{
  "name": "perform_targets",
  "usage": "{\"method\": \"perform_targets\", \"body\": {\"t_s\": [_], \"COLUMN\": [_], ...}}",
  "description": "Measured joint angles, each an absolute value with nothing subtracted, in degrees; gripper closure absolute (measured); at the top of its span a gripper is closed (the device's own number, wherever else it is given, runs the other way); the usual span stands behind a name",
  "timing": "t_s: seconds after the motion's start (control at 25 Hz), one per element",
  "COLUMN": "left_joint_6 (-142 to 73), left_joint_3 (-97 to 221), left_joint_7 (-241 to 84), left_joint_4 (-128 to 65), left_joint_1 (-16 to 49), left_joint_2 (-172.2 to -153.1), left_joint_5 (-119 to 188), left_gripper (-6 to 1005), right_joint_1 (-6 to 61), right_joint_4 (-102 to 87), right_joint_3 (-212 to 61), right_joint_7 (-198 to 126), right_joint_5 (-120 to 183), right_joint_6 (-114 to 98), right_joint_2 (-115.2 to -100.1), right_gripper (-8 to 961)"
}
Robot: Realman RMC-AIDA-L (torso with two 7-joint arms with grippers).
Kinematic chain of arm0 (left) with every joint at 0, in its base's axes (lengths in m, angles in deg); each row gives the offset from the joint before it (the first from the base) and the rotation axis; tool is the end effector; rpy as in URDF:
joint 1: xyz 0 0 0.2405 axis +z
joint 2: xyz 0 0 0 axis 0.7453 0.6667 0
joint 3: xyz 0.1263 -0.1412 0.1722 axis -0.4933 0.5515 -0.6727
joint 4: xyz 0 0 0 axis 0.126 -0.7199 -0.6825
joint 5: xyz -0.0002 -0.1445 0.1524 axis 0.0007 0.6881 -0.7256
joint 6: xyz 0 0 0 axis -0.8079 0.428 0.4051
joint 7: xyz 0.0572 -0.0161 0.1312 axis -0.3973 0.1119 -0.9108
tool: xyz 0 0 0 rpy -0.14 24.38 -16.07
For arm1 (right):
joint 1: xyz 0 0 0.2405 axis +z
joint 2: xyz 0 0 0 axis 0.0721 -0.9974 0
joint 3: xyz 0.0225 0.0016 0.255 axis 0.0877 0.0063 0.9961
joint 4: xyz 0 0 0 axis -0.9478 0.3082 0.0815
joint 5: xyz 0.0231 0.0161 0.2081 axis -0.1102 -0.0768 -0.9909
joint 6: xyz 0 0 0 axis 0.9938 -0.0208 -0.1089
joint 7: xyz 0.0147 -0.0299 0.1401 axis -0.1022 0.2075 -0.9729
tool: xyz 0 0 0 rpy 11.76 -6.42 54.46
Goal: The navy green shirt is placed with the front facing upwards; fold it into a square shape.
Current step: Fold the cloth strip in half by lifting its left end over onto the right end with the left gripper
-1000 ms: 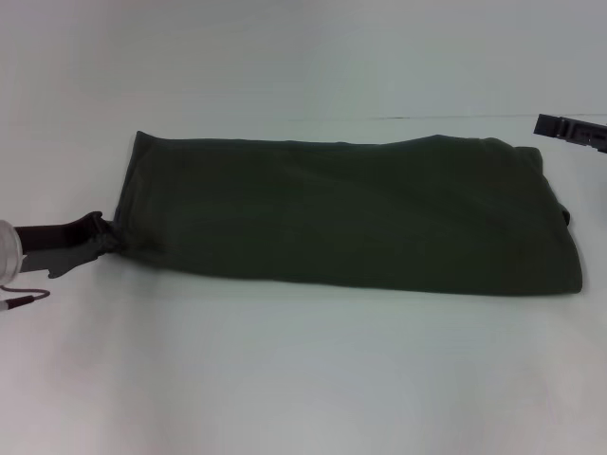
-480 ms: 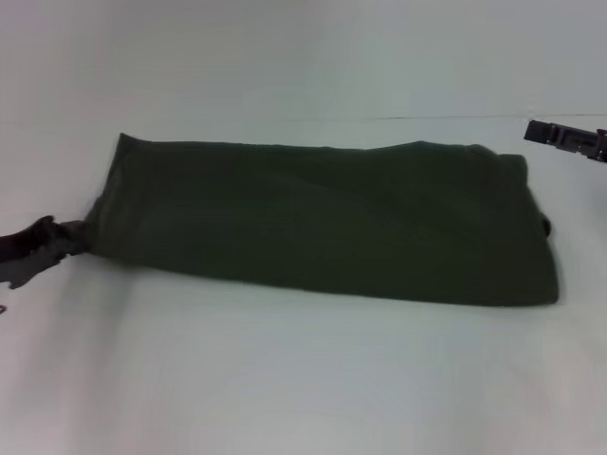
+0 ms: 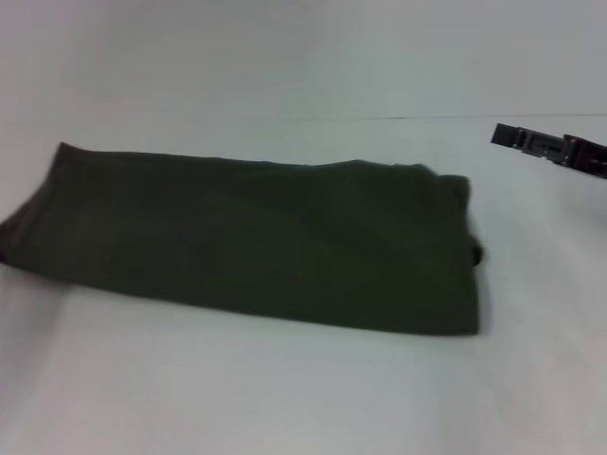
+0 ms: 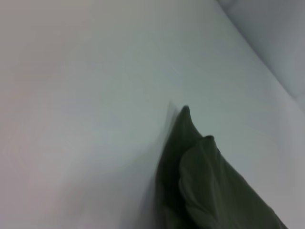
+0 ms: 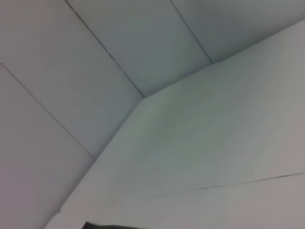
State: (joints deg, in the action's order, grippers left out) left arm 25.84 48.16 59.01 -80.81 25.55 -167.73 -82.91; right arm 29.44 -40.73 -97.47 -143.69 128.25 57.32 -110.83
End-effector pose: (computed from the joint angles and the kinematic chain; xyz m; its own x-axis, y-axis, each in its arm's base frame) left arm -0.3837 0.3191 0.0904 -0.1130 0.6095 0.7847 0.9809 0.1941 -0.0095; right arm 0.2851 0.3876 0.0554 0.3245 -0.5963 -0.7342 -0.9067 -0.4172 -0.0619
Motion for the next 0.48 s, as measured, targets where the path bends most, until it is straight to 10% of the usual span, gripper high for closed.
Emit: {"method": "perform_targets", "body": {"t_s": [0.48], "left_joint_6": [25.6], "left_joint_3": [52.3], "left_joint_7": [58.0], "left_joint_4": [-86.5], "left_joint_1": [30.1], "left_joint_2": [-166.94], "left_joint_5": [-83.9], "left_gripper": [985], "right_joint_1": [30.6], "right_joint_4": [-40.5], "right_joint_3": [-98.1], "right_joint_7": [-143.6], "right_joint_5": [128.2], "right_joint_6": [55.5], "right_joint_2": [-112.24], "right_gripper": [26]}}
